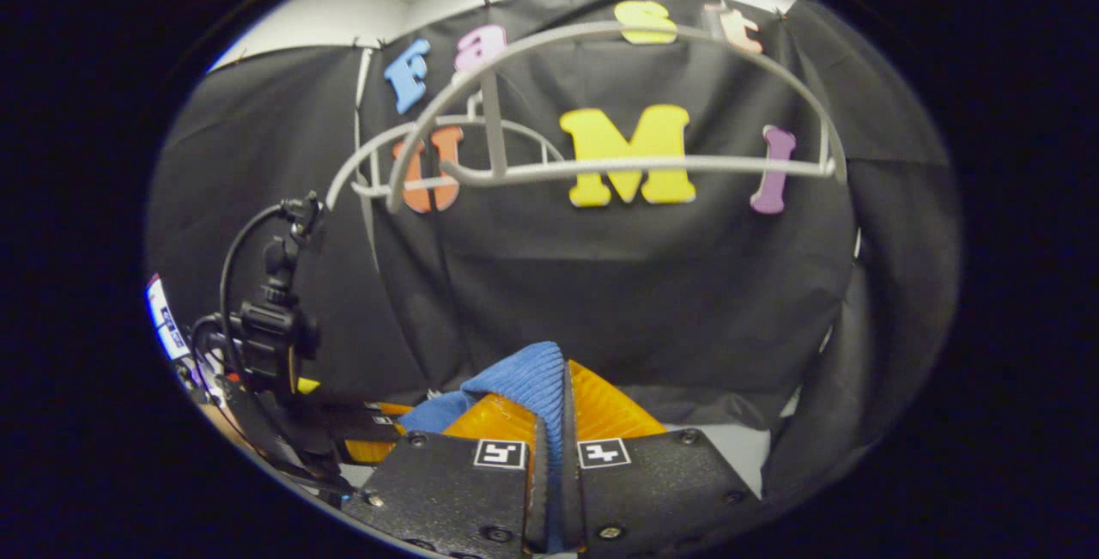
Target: Grasp the clothes on the hanger with both hands and then place them into the laundry hamper below.
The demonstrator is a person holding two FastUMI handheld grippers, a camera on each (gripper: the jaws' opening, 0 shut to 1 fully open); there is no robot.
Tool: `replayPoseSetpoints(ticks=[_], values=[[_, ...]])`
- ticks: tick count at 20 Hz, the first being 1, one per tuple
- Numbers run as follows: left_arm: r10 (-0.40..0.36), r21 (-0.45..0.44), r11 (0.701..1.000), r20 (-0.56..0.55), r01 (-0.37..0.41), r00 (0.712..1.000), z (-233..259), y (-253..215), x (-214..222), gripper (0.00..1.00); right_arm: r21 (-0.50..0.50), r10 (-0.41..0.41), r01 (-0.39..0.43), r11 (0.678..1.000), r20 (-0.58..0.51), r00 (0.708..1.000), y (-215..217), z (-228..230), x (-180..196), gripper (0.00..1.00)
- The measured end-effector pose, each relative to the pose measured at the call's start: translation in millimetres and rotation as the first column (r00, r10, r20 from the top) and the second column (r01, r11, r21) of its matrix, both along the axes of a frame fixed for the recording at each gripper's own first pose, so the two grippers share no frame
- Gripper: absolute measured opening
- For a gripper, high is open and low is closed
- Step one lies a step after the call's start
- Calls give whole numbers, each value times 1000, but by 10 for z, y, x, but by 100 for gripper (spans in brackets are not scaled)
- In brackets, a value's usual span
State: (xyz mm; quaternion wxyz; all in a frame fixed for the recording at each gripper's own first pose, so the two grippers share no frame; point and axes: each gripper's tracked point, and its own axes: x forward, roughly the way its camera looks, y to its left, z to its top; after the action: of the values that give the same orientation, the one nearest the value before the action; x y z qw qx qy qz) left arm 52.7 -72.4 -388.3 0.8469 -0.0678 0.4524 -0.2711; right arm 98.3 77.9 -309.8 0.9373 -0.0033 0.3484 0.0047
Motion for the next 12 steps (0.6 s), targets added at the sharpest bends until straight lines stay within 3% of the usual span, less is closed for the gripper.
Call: replayPoseSetpoints(ticks=[1,2,3,7,8,11,12], values=[[-7,47,999,-36,9,999,-146,42,-60,33,-34,-22,19,999,-79,997,-67,-196,-52,10],[-18,81,996,-73,24,997,-265,66,-126,23,-67,-32,23,997,-133,991,-143,-367,-140,20],[-24,85,996,-89,31,996,-287,39,-160,31,-98,-37,19,995,-178,983,-196,-545,-183,26],[-2,95,995,-87,10,996,-247,-10,-111,96,-182,-8,-47,982,-288,958,-306,-797,-423,45],[9,100,995,-81,0,997,-236,4,-104,94,-206,8,-71,976,-288,958,-313,-741,-419,54],[32,107,994,-81,-23,996,-195,30,-111,94,-234,67,-119,965,-218,974,-258,-514,-286,55],[39,112,993,-79,-30,996,-186,55,-135,94,-231,80,-126,965,-201,976,-234,-452,-274,63]])
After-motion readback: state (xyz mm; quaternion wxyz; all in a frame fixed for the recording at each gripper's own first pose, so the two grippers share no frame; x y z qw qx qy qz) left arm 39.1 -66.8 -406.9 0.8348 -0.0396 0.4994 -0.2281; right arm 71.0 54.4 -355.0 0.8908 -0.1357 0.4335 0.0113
